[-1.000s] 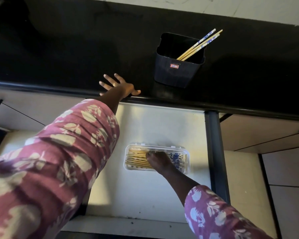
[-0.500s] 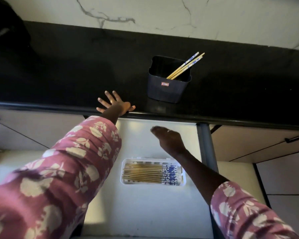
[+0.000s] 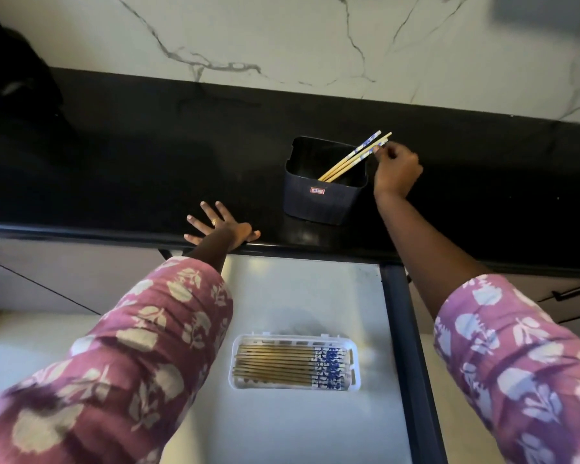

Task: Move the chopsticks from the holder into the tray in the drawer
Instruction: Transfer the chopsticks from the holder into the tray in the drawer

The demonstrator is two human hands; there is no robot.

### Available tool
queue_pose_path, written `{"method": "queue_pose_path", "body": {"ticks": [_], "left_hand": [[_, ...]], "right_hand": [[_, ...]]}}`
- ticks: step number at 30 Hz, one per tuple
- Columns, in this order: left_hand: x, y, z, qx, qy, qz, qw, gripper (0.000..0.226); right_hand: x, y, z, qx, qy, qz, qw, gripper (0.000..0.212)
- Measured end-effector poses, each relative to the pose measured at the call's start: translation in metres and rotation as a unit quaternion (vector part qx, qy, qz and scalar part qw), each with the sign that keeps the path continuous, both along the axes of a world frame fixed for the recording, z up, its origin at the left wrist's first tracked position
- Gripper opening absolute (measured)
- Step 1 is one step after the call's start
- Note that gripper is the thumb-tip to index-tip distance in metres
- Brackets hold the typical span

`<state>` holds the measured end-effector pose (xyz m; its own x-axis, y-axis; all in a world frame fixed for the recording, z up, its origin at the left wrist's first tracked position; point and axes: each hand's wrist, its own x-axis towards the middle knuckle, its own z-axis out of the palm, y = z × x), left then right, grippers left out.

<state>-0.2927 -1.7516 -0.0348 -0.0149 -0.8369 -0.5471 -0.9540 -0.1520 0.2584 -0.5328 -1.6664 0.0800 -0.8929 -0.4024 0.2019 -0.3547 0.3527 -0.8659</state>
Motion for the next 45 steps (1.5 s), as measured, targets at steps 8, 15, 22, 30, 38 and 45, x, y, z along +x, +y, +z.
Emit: {"method": "queue_pose_path", "body": {"ticks": [8,15,22,30,38,45], "left_hand": [[-0.001,-0.007,-0.009,0.005,0.002,0.012,1.0,0.119],[-0.002,-0.01,-0.015,0.003,0.001,0.018,1.0,0.122],[0.0,-0.012,-0.02,-0.011,0.0,0.009,1.0,0.125],[0.001,-0.008,0.019,0.017,0.008,0.036,0.999,0.11],[-0.039,0.011,0.126,-0.224,0.331,-0.06,0.915,0.051],[-0.072,0.058,0.194,-0.25,0.498,-0.185,0.809,0.036]], "right_hand": [[-0.024,-0.035,0.004,-0.103,-0.302,-0.023,0.947,0.012],[-0.026,-0.039,0.004,-0.123,-0.303,-0.041,0.944,0.025],[-0.026,-0.039,0.024,-0.165,-0.238,-0.048,0.956,0.015],[-0.02,-0.016,0.073,-0.199,-0.133,0.015,0.971,0.014],[0.008,0.017,0.132,-0.239,-0.131,0.121,0.955,0.015],[0.042,0.047,0.151,-0.24,-0.137,0.213,0.937,0.014]]}}
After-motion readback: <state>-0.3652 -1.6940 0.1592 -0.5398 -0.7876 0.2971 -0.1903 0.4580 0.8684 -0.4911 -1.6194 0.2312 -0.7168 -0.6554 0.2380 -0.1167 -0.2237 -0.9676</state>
